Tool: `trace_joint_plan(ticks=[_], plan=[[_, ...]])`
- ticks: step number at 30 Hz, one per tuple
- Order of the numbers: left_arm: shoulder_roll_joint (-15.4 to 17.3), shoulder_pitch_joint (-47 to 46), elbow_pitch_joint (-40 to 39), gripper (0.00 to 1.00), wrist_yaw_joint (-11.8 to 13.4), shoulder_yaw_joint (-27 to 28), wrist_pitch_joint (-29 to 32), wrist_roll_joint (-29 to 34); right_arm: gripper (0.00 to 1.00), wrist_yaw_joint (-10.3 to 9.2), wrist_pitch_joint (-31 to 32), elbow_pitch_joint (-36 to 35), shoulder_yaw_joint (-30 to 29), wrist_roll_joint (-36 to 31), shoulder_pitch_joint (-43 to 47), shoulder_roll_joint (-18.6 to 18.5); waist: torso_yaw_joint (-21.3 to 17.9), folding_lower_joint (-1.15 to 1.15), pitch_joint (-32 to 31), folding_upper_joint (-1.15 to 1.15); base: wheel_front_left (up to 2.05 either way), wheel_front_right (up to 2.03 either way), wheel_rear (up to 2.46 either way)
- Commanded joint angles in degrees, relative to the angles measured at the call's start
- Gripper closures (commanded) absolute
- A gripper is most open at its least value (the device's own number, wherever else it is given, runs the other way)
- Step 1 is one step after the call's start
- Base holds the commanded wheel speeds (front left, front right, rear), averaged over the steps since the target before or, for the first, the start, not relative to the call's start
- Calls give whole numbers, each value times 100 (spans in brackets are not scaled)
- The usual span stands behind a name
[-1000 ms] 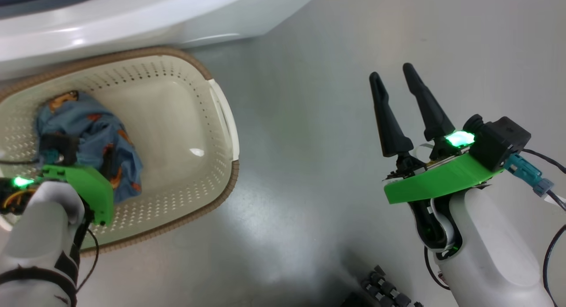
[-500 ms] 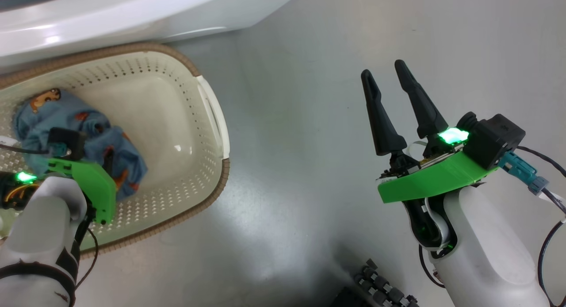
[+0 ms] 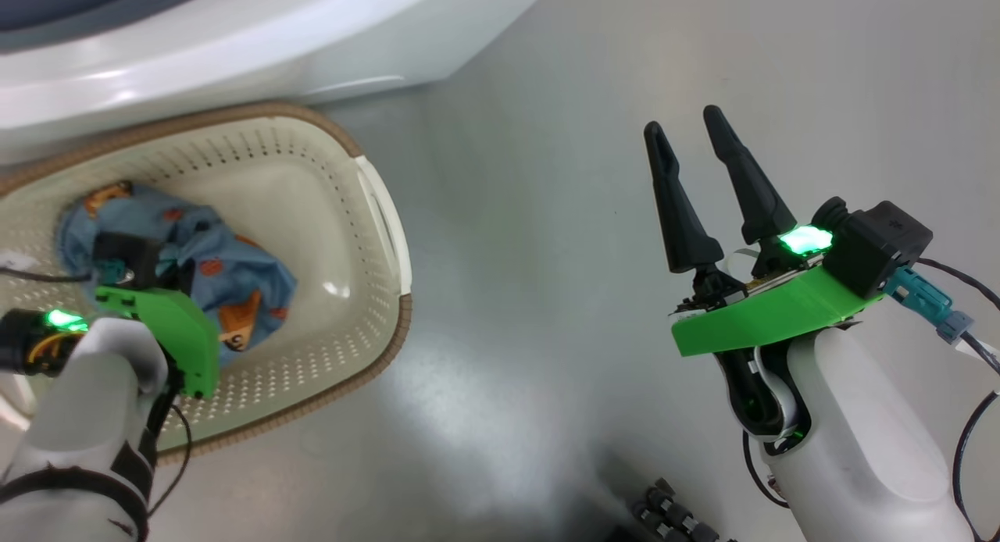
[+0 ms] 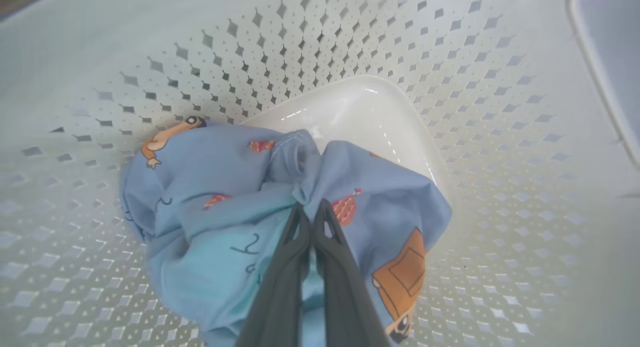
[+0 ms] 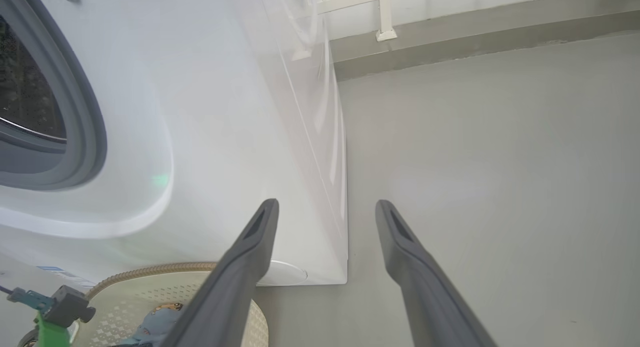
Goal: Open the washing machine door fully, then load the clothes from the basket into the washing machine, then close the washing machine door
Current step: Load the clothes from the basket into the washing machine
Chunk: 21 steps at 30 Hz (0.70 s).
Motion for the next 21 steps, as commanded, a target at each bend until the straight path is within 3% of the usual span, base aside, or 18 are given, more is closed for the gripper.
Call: trace_joint_plan(ticks=[1,13,21], plan=[[123,216,-29,100,4,100,-96,-70,0,26,-45,-96,47,-62,185,-30,113,0,-183,0,0,0,0],[-366,793,-231,100,4,55,-806,-644,0,26,-45,26,-96,-69,618,-369,714,0,-1378,0,0,0,0],[-434,1394,-1189,100,3,81,-844,-836,0,26,-45,106,-206,-49,1093,-574,1040,0,-2180,0,0,0,0]])
